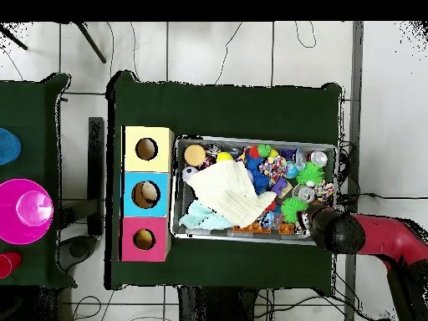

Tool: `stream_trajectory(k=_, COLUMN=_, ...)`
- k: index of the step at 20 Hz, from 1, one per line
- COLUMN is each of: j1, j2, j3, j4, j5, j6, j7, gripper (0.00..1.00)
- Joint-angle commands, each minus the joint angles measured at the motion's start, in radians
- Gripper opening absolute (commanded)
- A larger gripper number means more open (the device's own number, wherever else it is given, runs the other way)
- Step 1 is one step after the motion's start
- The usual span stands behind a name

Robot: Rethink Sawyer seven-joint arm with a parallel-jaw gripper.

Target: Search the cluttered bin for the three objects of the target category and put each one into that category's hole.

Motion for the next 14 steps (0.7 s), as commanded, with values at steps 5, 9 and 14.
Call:
stream_trajectory(k=5, j1=0.012, j2=0.127, j3=-0.049, j4=-0.008, j5=-0.078, j6=-0.038, j7=-0.015, gripper=1.00)
stream_trajectory(k=9, j1=0.016, j2=0.152, j3=-0.052, j4=-0.023, j5=-0.092, j6=-0.036, j7=-0.036, gripper=1.00)
stream_trajectory(k=14, j1=0.022, j2=0.200, j3=-0.060, j4=-0.049, j5=-0.110, j6=-0.053, j7=-0.038, gripper=1.00)
